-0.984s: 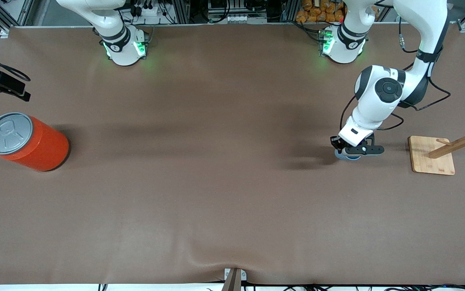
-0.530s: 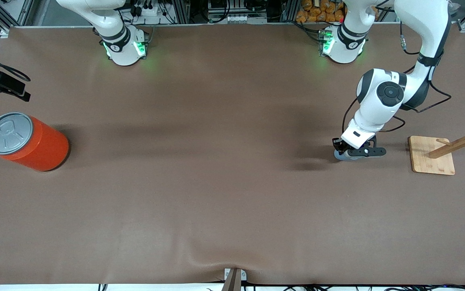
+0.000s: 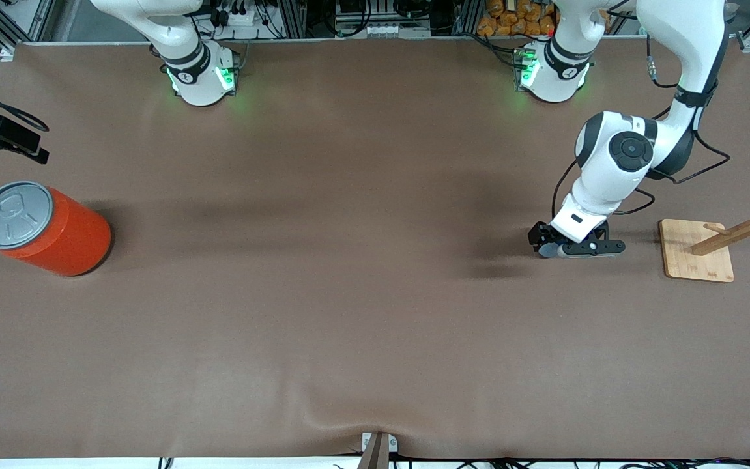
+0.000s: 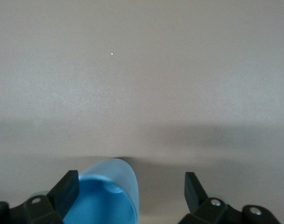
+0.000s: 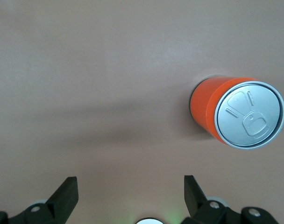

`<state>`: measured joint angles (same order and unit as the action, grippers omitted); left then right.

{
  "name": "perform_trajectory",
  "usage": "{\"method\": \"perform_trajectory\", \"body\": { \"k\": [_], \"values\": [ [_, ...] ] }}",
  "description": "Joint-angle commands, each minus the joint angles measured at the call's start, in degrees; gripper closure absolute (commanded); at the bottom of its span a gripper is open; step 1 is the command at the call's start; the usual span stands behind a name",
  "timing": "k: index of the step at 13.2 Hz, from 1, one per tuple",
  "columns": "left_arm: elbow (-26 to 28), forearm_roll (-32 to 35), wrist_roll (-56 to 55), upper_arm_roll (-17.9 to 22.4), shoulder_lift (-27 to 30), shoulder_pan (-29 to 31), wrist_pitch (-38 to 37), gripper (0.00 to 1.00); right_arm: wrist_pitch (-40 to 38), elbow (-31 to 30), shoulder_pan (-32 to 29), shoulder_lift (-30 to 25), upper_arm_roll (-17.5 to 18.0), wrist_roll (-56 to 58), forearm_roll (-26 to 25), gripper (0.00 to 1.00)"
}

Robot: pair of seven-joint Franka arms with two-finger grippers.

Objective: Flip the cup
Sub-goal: 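Lower the cup upright onto the table and open the left gripper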

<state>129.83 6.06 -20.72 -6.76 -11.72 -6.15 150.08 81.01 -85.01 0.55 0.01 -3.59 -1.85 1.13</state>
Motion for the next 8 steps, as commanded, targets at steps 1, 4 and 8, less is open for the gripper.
{"method": "perform_trajectory", "body": {
  "k": [1, 4, 8],
  "values": [
    [-6.7, 1.8, -3.0, -1.1, 1.5, 0.1, -10.5, 0.0, -0.1, 1.2, -0.8, 0.6, 0.5, -0.8, 0.6, 0.0],
    [-16.3, 1.7, -4.1, -2.6, 1.6, 0.2, -23.4, 0.0, -0.1, 1.2, -0.8, 0.6, 0.5, -0.8, 0.6, 0.0],
    [-23.7, 1.7, -3.6, -2.6, 0.9, 0.5, -27.6, 0.0, -0.1, 1.2, -0.8, 0.6, 0.5, -0.8, 0.6, 0.0]
  ]
}}
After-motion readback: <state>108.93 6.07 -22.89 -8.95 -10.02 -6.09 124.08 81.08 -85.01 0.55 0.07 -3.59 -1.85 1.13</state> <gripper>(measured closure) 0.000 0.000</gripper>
